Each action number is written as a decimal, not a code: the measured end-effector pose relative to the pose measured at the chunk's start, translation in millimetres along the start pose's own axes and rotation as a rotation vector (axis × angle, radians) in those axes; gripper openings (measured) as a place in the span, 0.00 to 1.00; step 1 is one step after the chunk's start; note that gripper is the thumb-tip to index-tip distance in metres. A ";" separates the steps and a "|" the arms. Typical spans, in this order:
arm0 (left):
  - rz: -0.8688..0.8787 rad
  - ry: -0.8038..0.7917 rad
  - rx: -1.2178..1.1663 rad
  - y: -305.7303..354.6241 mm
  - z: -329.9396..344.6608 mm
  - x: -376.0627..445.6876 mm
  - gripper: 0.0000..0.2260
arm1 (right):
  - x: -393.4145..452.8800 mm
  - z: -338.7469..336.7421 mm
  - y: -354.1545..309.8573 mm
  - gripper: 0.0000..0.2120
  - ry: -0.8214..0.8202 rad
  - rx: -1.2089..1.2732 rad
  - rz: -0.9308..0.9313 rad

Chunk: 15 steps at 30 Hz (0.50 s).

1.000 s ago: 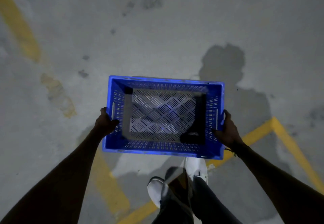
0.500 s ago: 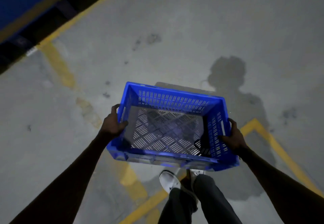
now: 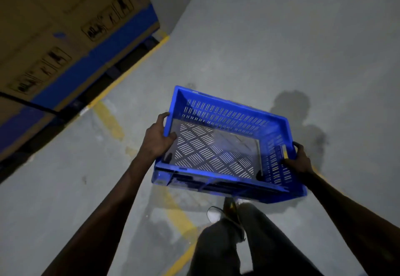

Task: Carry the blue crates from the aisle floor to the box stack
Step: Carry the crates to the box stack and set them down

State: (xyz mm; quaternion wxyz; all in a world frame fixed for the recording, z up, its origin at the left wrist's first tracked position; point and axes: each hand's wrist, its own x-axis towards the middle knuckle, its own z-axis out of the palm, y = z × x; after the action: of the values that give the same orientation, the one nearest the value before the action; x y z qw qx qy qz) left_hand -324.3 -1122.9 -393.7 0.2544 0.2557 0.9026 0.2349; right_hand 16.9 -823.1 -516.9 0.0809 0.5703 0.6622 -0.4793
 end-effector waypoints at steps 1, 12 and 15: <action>0.004 0.014 -0.010 7.4 -8.1 -6.7 0.30 | -12.6 -13.7 -10.8 0.42 0.038 0.000 -0.030; -0.214 0.081 -0.258 -1.3 -59.4 -13.5 0.32 | -116.6 -88.1 -118.8 0.30 0.470 0.083 -0.267; -0.278 0.008 -0.368 -22.9 -60.3 7.7 0.29 | -142.4 -72.3 -132.3 0.28 0.609 0.183 -0.261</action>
State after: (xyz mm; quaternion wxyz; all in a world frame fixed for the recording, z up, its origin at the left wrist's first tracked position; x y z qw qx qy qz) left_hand -372.7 -1153.5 -363.1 0.3232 0.0774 0.8720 0.3594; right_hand -13.6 -852.5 -314.0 -0.2337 0.6026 0.6777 -0.3508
